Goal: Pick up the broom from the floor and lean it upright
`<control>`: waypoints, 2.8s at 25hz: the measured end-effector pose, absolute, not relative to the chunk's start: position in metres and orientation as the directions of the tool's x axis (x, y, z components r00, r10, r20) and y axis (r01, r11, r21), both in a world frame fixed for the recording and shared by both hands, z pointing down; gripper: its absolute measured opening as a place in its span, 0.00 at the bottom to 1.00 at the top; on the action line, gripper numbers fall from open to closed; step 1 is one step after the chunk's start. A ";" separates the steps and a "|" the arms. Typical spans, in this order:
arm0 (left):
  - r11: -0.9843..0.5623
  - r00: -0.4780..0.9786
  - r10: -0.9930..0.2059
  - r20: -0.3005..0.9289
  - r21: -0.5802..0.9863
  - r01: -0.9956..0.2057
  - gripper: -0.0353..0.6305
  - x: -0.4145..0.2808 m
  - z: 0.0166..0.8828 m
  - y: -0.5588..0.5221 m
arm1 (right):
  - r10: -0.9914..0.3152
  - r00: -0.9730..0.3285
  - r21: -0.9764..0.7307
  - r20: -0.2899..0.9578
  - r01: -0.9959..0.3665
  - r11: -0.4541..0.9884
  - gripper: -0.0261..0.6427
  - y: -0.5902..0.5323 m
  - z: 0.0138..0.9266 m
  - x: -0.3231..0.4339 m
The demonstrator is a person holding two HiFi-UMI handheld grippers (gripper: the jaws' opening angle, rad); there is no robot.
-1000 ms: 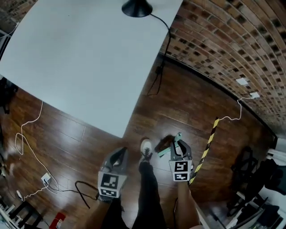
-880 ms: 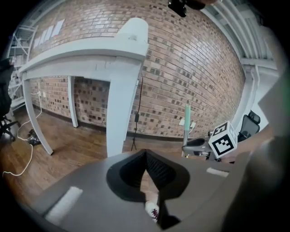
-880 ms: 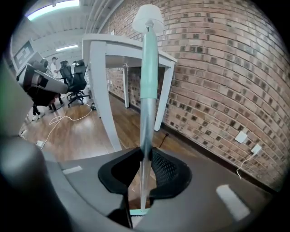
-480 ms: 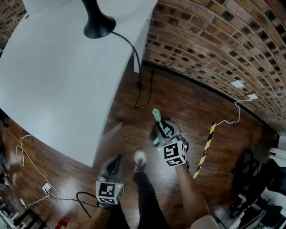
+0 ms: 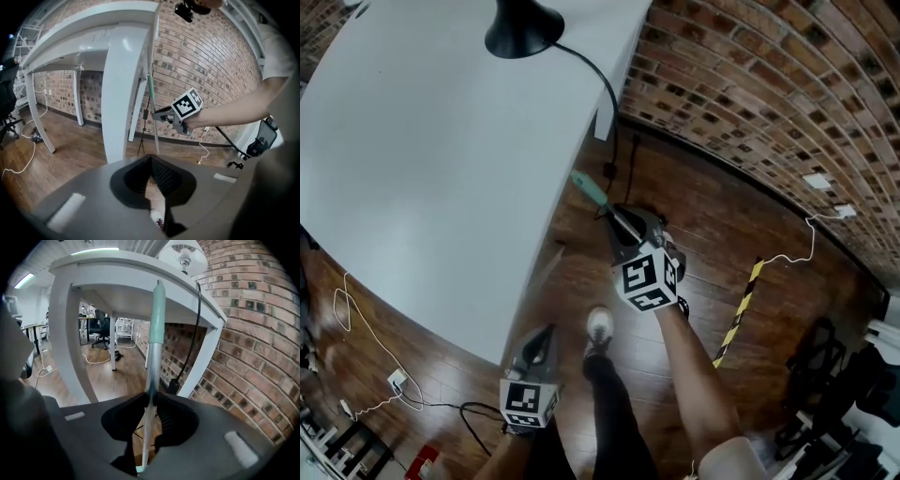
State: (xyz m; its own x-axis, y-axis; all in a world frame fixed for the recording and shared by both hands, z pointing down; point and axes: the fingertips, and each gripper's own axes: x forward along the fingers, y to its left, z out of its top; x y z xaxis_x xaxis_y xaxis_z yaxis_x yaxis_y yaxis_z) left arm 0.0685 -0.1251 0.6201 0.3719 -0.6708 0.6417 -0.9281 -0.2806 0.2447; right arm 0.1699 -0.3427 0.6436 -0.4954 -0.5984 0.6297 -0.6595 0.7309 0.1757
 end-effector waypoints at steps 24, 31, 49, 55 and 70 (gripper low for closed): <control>-0.361 0.409 -0.576 0.708 0.229 -0.904 0.05 0.055 0.652 -0.110 | -0.723 -0.507 0.018 0.470 -0.813 0.582 0.27 -0.391 0.624 0.157; -0.360 0.415 -0.570 0.709 0.238 -0.902 0.05 0.058 0.656 -0.112 | -0.727 -0.494 0.042 0.477 -0.813 0.580 0.30 -0.401 0.624 0.164; -0.369 0.407 -0.595 0.693 0.214 -0.905 0.05 0.061 0.625 -0.139 | -0.750 -0.425 0.010 0.506 -0.867 0.498 0.16 -0.367 0.621 0.200; -0.404 0.423 -0.616 0.665 0.195 -0.894 0.05 0.059 0.576 -0.148 | -0.790 -0.331 0.012 0.515 -0.919 0.393 0.11 -0.326 0.587 0.237; -0.541 0.517 -0.685 0.513 0.117 -0.833 0.05 0.032 0.407 -0.124 | -0.883 -0.208 0.017 0.420 -0.971 0.237 0.06 -0.169 0.393 0.238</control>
